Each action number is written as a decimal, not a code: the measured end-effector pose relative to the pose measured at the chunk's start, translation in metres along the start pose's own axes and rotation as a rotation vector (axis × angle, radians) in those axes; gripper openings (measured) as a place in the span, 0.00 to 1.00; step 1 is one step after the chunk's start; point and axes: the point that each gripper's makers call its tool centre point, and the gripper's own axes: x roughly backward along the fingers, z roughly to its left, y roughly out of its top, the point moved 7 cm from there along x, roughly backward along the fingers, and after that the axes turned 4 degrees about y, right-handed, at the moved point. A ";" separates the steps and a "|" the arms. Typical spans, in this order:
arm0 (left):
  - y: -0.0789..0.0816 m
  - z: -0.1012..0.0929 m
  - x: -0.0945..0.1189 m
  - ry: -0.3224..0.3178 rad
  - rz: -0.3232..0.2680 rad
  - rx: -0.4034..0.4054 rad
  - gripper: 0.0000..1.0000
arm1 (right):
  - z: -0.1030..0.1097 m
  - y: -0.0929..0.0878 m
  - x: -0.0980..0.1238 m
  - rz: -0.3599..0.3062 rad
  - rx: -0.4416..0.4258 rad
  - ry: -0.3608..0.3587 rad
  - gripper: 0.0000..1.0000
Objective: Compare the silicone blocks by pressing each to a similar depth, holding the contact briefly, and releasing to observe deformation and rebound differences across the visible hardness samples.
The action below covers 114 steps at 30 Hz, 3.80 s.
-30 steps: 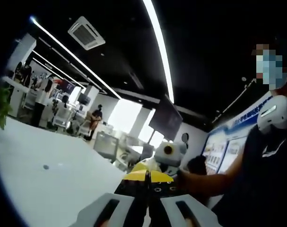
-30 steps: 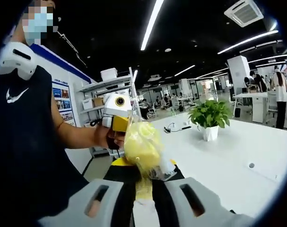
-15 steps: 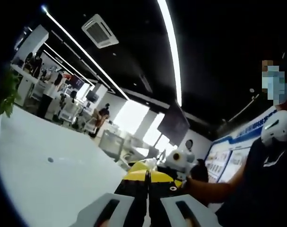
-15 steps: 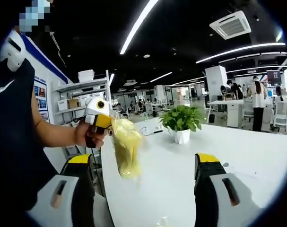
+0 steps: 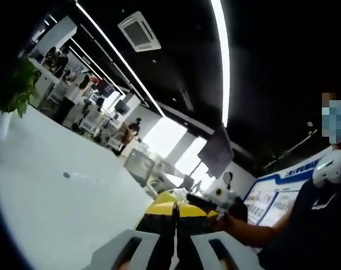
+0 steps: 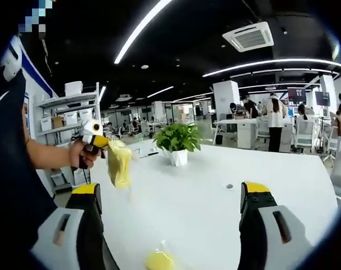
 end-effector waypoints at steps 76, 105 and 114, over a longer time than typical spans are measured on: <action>-0.158 0.149 0.014 0.275 0.184 0.674 0.00 | -0.009 -0.139 0.094 0.276 -0.027 -0.289 0.97; -0.186 0.194 0.019 0.542 0.439 0.199 0.00 | 0.003 -0.153 0.099 0.311 -0.070 -0.287 0.97; -0.186 0.200 0.023 0.576 0.572 0.018 0.00 | 0.003 -0.153 0.103 0.304 -0.087 -0.305 0.96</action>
